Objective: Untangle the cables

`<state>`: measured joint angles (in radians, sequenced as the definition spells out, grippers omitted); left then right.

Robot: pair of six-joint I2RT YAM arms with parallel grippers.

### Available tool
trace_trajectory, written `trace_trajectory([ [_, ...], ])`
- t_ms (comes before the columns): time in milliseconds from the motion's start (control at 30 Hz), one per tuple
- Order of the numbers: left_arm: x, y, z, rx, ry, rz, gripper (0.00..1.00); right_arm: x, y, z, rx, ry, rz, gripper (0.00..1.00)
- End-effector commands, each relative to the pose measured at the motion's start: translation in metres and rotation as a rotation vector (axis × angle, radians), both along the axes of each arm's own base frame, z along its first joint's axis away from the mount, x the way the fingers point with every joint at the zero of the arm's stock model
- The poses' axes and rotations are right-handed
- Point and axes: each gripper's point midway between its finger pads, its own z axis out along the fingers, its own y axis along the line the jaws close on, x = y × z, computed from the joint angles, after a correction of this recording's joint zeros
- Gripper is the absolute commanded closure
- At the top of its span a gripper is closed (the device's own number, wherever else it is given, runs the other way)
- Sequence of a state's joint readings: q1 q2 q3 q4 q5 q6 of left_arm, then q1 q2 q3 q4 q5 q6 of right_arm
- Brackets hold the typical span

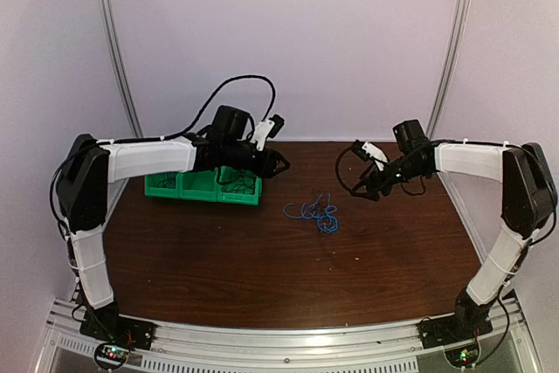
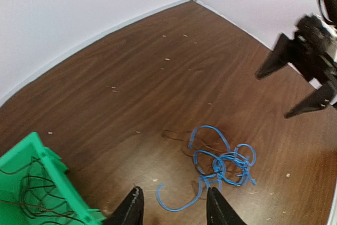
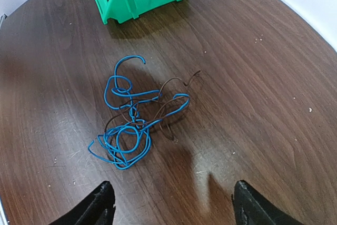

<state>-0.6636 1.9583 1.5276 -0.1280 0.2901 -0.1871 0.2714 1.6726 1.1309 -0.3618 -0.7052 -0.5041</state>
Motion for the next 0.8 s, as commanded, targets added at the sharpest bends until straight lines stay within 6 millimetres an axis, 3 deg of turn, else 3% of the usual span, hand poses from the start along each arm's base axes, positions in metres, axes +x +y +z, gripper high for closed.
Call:
trace_trajectory([
  [0,-0.010,-0.015,0.008,-0.171,0.042,-0.001,0.57,0.005,0.031,-0.004,0.022,0.104,0.043,0.25],
  [33,-0.007,-0.016,0.004,-0.195,0.072,0.024,0.57,0.004,0.039,-0.008,0.022,0.119,0.062,0.05],
  [67,-0.003,-0.018,-0.001,-0.208,0.104,0.051,0.56,0.001,0.047,-0.013,0.023,0.130,0.084,0.01],
  [267,0.008,-0.053,-0.017,-0.238,0.216,0.070,0.59,-0.006,0.055,-0.026,0.004,0.147,0.096,0.00],
  [400,0.012,-0.074,-0.054,-0.174,0.273,0.083,0.61,-0.008,0.046,-0.022,-0.022,0.114,0.057,0.00],
  [567,0.018,-0.082,-0.088,-0.143,0.322,0.115,0.64,-0.015,0.038,-0.015,-0.045,0.076,0.049,0.00],
  [767,0.015,-0.103,-0.105,-0.179,0.375,0.031,0.65,-0.022,0.036,-0.020,-0.044,0.079,0.065,0.00],
])
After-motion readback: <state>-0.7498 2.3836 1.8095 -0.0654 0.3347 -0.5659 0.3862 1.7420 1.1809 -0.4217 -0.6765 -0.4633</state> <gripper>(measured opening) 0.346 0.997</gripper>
